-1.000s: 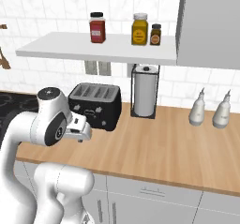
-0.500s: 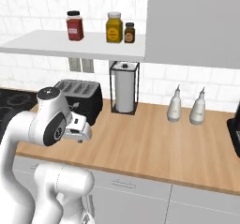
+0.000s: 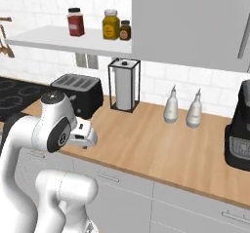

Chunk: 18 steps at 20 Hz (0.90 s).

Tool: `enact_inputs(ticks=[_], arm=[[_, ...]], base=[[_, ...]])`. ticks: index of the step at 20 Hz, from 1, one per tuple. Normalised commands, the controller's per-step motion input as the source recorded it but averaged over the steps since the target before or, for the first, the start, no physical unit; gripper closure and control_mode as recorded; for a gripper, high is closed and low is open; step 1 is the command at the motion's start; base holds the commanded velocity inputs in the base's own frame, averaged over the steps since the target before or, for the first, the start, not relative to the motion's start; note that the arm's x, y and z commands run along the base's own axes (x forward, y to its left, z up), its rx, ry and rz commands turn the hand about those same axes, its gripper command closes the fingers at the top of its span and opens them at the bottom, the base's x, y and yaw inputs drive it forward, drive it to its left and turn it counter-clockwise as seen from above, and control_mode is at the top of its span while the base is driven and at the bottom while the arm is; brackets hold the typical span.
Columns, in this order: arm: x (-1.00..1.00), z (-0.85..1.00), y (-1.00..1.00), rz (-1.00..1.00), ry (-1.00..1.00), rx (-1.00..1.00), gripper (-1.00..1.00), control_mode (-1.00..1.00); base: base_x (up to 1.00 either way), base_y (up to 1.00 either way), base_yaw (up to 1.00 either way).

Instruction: Take a straw from the drawer in front and place it inside the glass cup on the dining counter.

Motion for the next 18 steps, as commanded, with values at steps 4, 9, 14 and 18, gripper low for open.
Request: enact_inputs(ticks=[4, 9, 14, 18], arm=[[0.0, 0.0, 0.0, 0.0, 0.0, 0.0, -1.0, 1.0], [0.0, 0.0, 0.0, 0.0, 0.0, 0.0, -1.0, 1.0], [-0.01, -0.21, 0.24, 0.4, 0.0, -0.04, -1.0, -1.0], [0.03, -0.34, 0.92, 0.55, 0.01, -0.13, -1.0, -1.0]], base=[[-0.48, -0.54, 0.42], [-0.39, -0.36, 0.52], [-0.08, 0.0, 0.23], [0.0, 0.0, 0.0]])
